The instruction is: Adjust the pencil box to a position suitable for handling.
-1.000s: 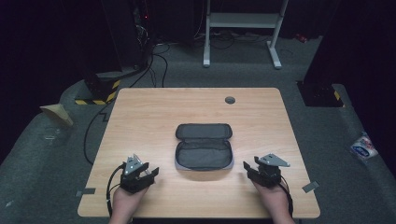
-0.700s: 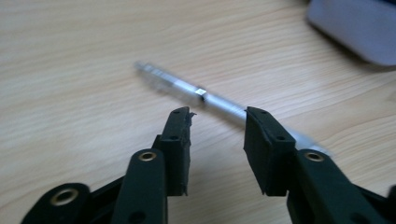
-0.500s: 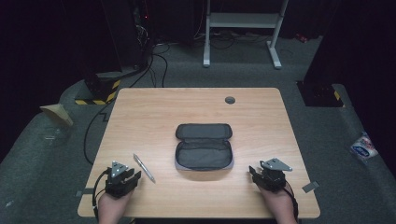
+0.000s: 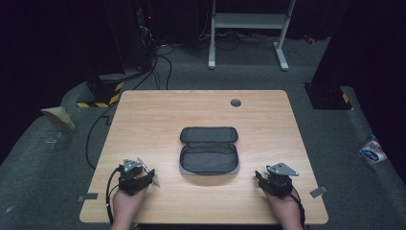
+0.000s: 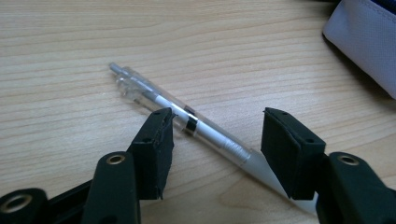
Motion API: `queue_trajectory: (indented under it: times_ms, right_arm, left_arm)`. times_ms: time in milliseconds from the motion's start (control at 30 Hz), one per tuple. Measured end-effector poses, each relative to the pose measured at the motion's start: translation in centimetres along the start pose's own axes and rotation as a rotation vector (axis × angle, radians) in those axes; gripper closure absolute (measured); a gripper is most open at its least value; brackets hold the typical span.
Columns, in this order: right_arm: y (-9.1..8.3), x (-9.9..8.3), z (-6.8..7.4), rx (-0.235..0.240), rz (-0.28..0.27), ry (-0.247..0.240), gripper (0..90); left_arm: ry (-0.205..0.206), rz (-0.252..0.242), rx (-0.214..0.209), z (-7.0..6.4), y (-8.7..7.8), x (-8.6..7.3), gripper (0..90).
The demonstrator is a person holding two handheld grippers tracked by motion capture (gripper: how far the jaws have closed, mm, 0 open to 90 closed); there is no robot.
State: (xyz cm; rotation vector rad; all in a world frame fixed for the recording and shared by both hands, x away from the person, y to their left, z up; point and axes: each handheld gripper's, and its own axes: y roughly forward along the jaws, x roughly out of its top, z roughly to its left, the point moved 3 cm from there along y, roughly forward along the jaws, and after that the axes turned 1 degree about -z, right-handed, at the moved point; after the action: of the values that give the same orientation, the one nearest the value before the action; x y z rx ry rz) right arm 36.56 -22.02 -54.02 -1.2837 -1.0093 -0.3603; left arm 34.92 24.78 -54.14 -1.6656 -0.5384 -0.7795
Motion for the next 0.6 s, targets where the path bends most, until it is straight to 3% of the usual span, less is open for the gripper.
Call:
queue_trajectory:
  times_ms: [400, 600]
  right_arm:
    - [-0.02, -0.02, 0.02, -0.005, -0.001, 0.001, 47.8]
    - [-0.04, -0.03, 0.03, -0.007, -0.001, -0.001, 48.2]
  left_arm:
    - [0.031, 0.007, -0.012, -0.39, 0.22, 0.18, 60.4]
    - [0.067, 0.005, -0.022, -0.88, 0.35, 0.23, 69.4]
